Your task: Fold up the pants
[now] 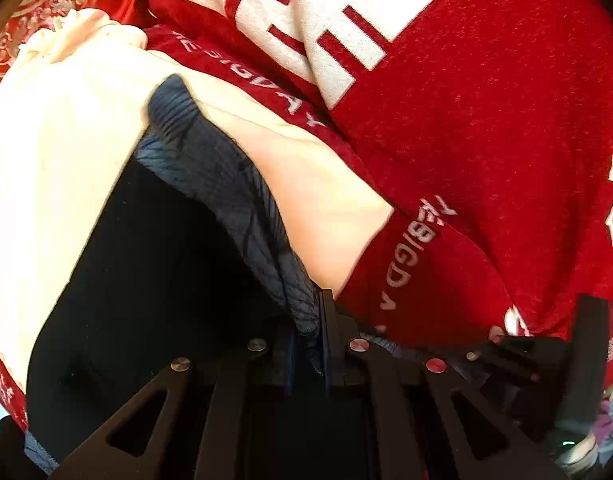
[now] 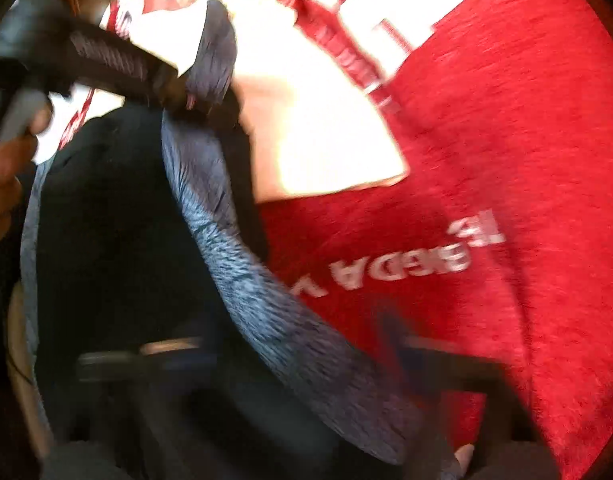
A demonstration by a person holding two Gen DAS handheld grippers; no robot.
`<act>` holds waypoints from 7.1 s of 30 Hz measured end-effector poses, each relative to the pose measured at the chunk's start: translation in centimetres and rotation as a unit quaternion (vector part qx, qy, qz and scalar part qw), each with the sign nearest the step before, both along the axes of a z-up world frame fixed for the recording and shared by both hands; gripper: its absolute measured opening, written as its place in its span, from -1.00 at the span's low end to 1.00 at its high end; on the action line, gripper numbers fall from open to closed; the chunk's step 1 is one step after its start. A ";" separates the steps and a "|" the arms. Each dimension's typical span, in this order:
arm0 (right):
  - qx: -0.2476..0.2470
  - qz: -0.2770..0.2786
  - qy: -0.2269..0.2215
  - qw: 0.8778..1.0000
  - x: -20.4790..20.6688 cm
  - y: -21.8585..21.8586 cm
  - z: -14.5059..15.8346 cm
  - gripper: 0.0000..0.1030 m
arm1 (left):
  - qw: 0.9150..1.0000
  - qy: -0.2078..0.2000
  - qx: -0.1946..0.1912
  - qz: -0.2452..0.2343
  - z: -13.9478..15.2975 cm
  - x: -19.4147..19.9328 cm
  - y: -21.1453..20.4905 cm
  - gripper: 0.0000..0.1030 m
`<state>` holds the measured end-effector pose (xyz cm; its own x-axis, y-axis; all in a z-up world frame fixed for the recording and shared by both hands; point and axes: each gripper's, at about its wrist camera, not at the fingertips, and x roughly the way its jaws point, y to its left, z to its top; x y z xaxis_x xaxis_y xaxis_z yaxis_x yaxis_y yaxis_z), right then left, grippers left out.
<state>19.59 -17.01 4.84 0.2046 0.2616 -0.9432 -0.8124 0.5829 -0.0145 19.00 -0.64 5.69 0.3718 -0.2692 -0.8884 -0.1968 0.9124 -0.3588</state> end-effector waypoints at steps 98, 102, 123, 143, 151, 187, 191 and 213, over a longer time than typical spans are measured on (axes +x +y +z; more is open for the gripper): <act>-0.022 -0.312 -0.120 0.942 -30.2 4.7 1.2 0.78 | 0.978 -0.051 0.179 -0.096 -2.1 -22.3 4.1 -0.54; 0.028 -0.338 -0.127 0.932 -30.4 3.0 3.9 0.78 | 0.979 -0.043 0.175 -0.099 -1.6 -22.3 3.6 -0.54; -0.046 -0.599 -0.063 0.797 -15.7 -13.4 3.8 0.81 | 0.946 -0.027 0.105 -0.305 -1.9 -23.4 -10.7 -0.48; 0.130 -0.698 -0.110 0.695 -36.9 -18.4 6.6 -0.87 | 0.931 -0.050 0.058 -0.357 -0.2 -25.6 -12.0 0.44; 0.073 -0.690 -0.096 0.714 -40.5 -17.5 3.6 -0.50 | 0.898 -0.061 0.097 -0.425 -1.4 -28.2 -15.5 0.45; -0.162 -0.401 -0.130 0.892 -23.2 -8.9 3.5 -0.62 | 0.911 -0.053 0.087 -0.400 -2.2 -28.3 -15.5 1.00; -0.078 -0.484 -0.138 0.861 -25.3 -12.4 6.4 -0.86 | 0.910 -0.053 0.088 -0.401 -2.3 -28.3 -15.4 1.00; 0.316 -0.763 -0.089 0.557 -50.1 -33.7 1.3 0.01 | 0.906 -0.030 0.117 -0.406 -2.3 -28.5 -16.2 1.00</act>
<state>-30.46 -50.75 6.09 0.7187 -0.0761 -0.6911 0.6177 0.5264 0.5843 -9.53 -16.79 3.36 0.1861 -0.2821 -0.9412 0.5865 0.8004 -0.1239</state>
